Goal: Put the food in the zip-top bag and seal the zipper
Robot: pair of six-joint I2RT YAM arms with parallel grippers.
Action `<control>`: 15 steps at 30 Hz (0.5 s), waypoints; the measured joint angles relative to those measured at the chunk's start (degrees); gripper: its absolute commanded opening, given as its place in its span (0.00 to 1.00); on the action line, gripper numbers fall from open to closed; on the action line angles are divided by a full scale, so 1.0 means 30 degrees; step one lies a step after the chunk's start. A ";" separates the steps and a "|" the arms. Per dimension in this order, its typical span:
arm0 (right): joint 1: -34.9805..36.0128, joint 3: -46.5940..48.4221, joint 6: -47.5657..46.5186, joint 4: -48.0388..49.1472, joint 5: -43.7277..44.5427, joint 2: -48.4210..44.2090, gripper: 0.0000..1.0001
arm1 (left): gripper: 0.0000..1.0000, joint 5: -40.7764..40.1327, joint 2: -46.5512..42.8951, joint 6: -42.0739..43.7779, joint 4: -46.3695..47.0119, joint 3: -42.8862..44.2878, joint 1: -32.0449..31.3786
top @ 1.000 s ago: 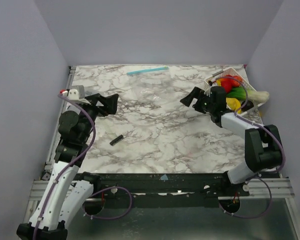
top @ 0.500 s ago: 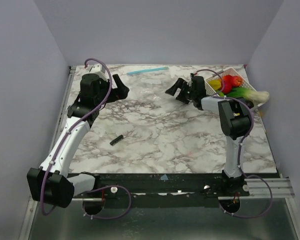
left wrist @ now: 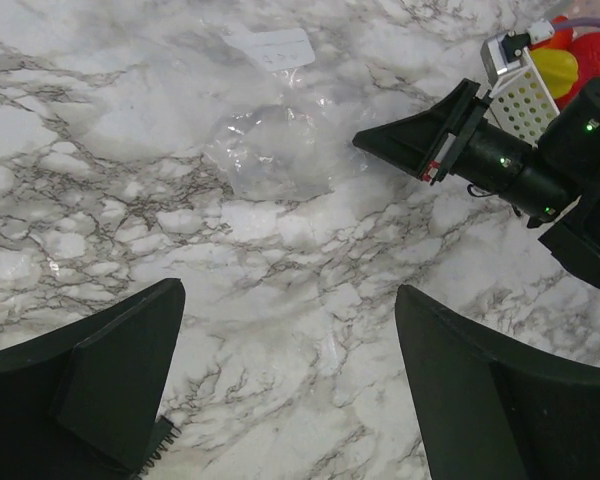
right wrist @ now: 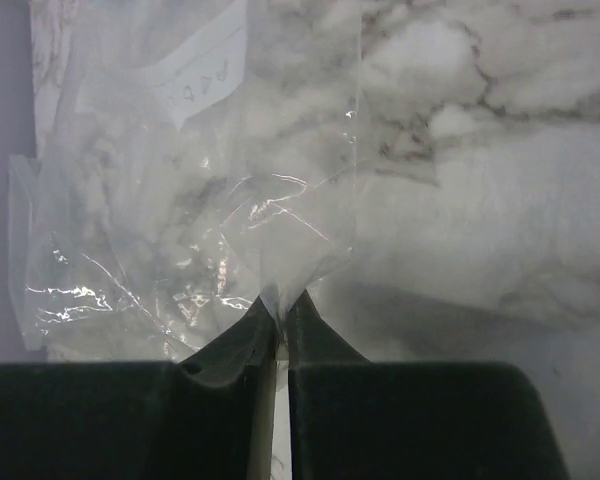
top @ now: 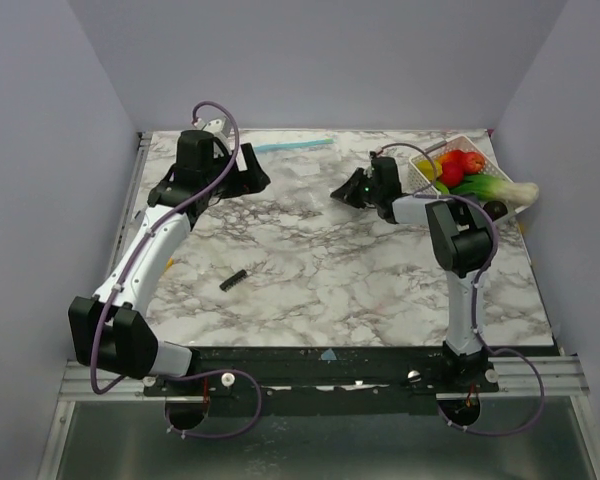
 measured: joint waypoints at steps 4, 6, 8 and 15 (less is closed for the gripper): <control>0.0284 -0.3759 -0.0029 0.0750 -0.0539 -0.2127 0.01 | 0.86 0.0517 -0.1166 0.0707 0.0299 -0.1566 -0.0692; 0.0714 -0.6513 -0.0102 0.0984 -0.0678 -0.4146 0.01 | 0.85 0.0940 -0.1545 0.1064 0.0102 -0.1894 -0.1275; 0.1450 -0.9413 -0.0240 0.1107 -0.0765 -0.6550 0.01 | 0.85 0.1603 -0.1588 0.1399 0.0036 -0.1770 -0.1756; 0.3993 -1.6524 -0.1486 -0.0109 -0.1362 -1.2888 0.09 | 0.83 0.3067 -0.1705 0.1654 0.0175 -0.1705 -0.1960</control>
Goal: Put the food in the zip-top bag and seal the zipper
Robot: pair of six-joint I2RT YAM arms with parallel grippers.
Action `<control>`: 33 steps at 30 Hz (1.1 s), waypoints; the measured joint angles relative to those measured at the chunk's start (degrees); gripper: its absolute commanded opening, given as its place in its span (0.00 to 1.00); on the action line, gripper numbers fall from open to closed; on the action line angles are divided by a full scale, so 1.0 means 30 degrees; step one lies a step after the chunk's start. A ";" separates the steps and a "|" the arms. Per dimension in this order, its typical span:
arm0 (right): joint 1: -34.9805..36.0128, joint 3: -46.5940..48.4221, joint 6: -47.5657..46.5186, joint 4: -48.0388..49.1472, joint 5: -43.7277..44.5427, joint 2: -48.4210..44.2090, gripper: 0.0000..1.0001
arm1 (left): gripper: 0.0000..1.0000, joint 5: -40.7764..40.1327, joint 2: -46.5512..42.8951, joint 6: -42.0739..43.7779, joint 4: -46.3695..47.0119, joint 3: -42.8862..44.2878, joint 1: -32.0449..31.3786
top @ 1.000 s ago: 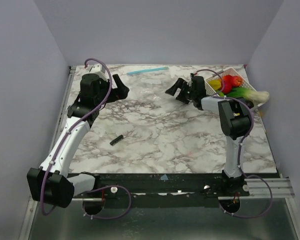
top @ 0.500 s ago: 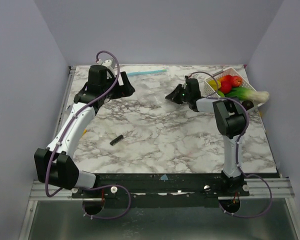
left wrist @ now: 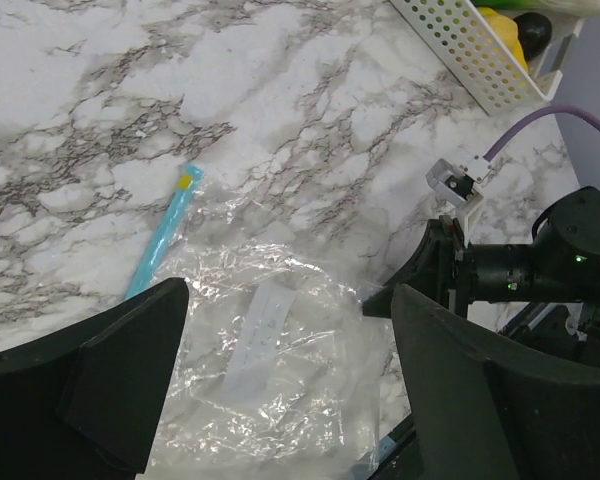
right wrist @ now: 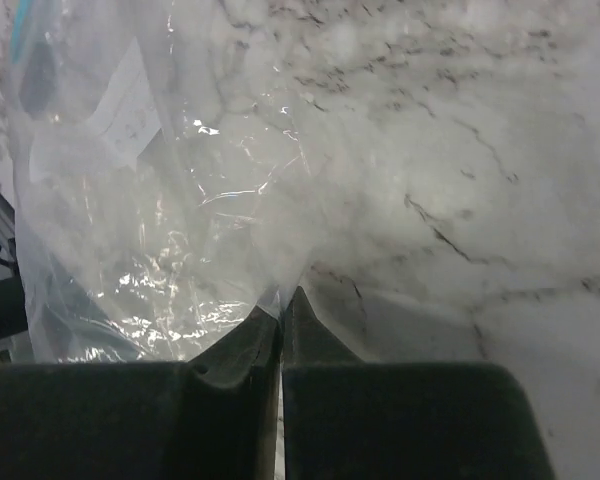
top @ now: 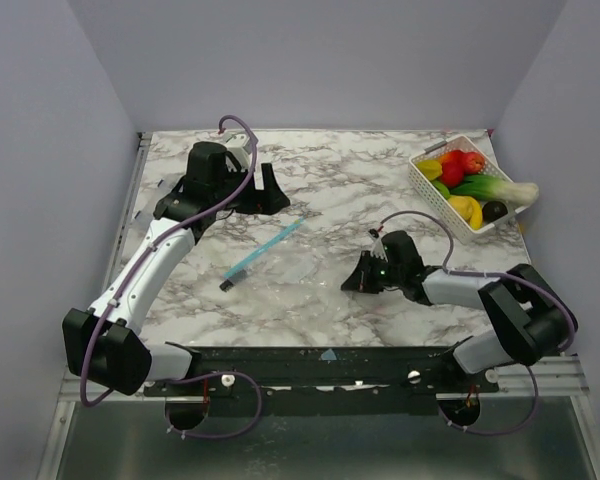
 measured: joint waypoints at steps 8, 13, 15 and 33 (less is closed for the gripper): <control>-0.0044 0.1872 -0.0328 -0.8626 0.4801 -0.3716 0.56 | 0.83 0.1341 0.0000 -0.0306 0.0321 -0.0007 0.0000; -0.0036 0.4503 -0.0736 -1.2269 1.0375 -0.4947 0.62 | 0.83 0.1341 -0.0189 -0.0423 0.0415 -0.0087 0.0000; 0.0481 0.6047 -0.0984 -1.3413 1.1591 -0.4721 0.65 | 0.83 0.1188 -0.0619 -0.0423 0.0459 -0.0277 0.0000; 1.0397 0.6207 0.2135 -1.1052 1.1322 0.0044 0.65 | 0.83 -0.0495 -0.2900 -0.1071 0.1217 -0.1166 0.1683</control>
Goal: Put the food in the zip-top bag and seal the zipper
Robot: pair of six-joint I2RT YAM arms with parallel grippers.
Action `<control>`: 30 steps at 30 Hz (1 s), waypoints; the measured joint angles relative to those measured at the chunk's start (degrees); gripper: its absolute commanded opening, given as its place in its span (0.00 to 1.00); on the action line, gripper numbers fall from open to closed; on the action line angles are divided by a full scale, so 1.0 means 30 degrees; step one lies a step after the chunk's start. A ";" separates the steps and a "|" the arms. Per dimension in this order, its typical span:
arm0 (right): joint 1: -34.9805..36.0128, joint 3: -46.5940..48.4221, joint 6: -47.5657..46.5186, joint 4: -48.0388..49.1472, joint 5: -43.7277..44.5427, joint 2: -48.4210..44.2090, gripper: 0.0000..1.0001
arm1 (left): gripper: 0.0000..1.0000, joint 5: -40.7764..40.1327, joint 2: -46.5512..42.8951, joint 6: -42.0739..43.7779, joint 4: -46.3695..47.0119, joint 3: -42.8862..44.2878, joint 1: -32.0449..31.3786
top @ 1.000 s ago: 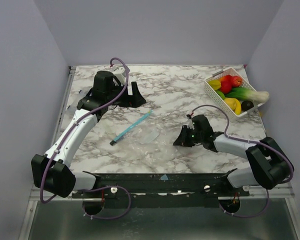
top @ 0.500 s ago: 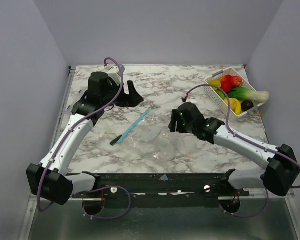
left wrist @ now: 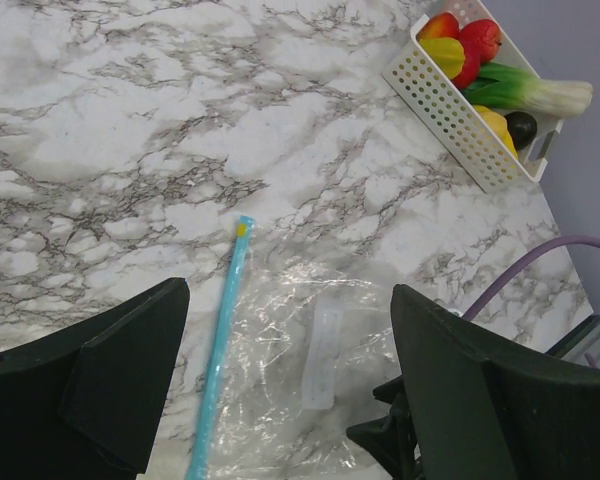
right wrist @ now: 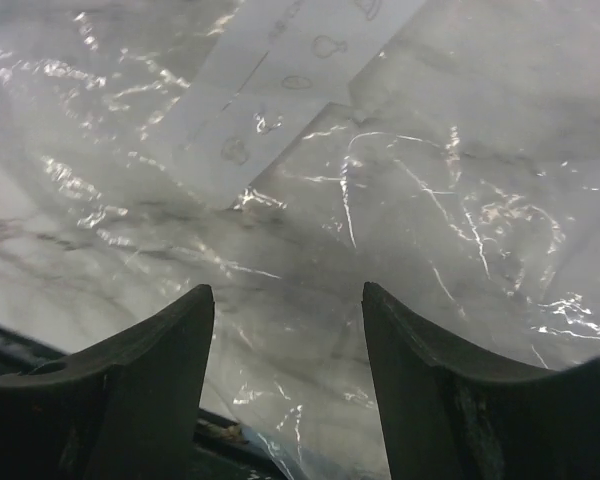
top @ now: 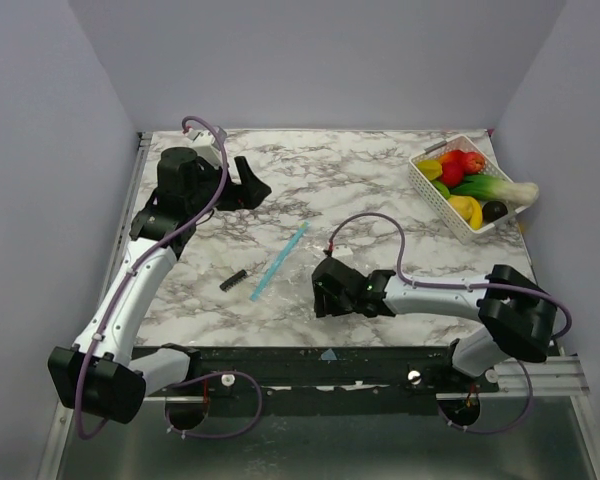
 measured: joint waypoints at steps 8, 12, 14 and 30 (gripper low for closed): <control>-0.1275 -0.0248 0.1479 -0.5661 0.5865 -0.1260 0.74 | 0.83 0.0495 0.0095 -0.0379 0.0321 -0.0109 0.0131; -0.1435 0.1064 0.1042 -0.7286 0.7111 -0.2142 0.93 | 0.81 0.0656 0.0153 -0.0554 0.0517 -0.0182 0.0182; -0.1421 0.2171 0.0947 -0.7147 0.7184 -0.2171 0.98 | 0.80 0.0736 0.0175 -0.0670 0.0517 -0.0182 0.0270; -0.1421 0.9981 0.3738 -0.3402 0.6834 0.7147 0.82 | 0.80 0.0459 -0.0233 -0.0780 0.0670 -0.0539 0.0780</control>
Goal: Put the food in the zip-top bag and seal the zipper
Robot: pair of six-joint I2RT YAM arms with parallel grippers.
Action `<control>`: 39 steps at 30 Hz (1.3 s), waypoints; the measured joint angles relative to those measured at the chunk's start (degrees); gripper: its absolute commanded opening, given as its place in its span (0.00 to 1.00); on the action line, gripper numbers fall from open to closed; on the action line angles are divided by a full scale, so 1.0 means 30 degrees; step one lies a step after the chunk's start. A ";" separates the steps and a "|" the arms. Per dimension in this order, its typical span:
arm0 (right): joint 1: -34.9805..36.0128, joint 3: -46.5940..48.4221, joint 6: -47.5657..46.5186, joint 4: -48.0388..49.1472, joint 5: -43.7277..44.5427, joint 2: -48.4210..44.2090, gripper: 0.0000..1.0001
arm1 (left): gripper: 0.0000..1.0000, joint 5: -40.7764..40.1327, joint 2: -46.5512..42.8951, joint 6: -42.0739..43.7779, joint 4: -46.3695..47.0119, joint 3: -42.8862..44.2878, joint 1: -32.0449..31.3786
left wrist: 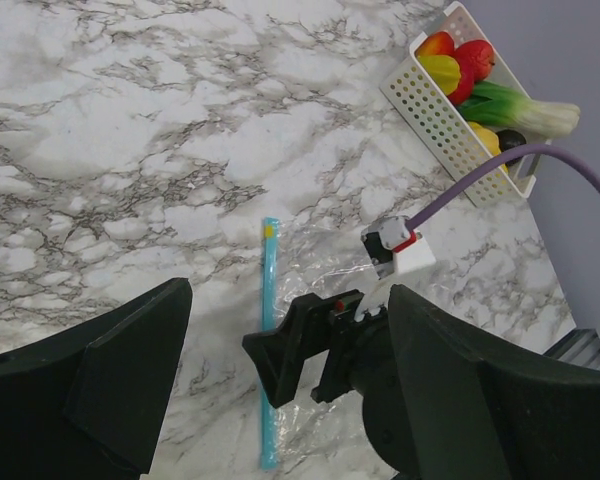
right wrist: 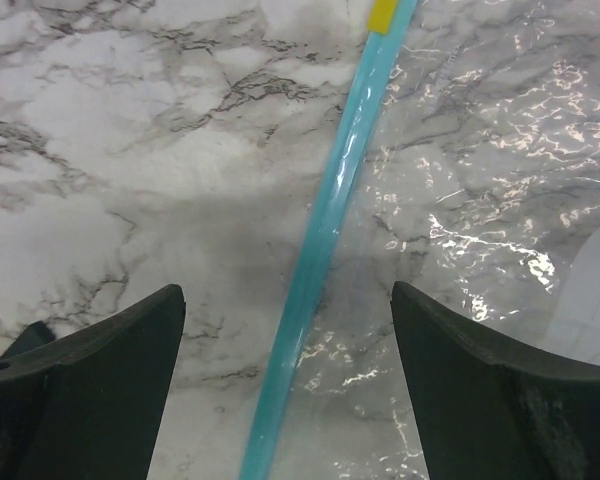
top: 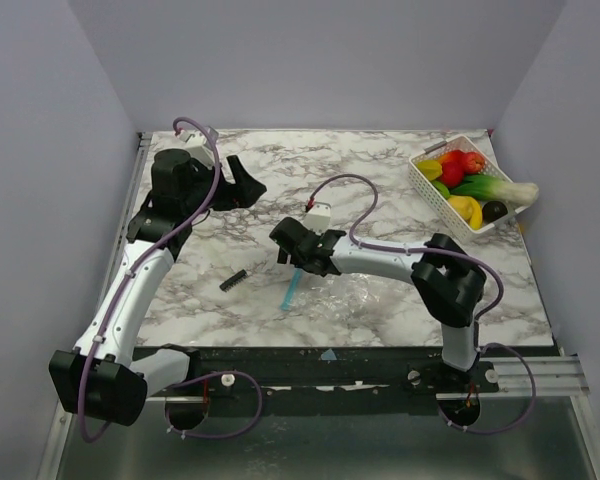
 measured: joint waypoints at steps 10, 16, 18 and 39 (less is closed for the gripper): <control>0.0197 0.1894 -0.0204 -0.1341 0.1501 0.3257 0.67 | 0.79 0.0335 -0.0007 -0.0313 0.0182 0.0000 0.0729; 0.0401 0.0546 -0.0692 -0.0153 0.1960 0.2718 0.43 | 0.79 0.1049 -0.0007 -0.0794 0.0743 -0.0153 0.1027; 0.0393 -0.0219 -0.0736 0.0481 0.1945 0.2251 0.27 | 0.78 0.1158 -0.0007 -0.0896 0.0809 -0.0226 0.1049; 0.0328 -0.8357 -0.3752 0.6564 -0.0503 -0.7512 0.00 | 0.71 0.4364 0.1435 -0.2324 0.2404 -0.0627 0.0845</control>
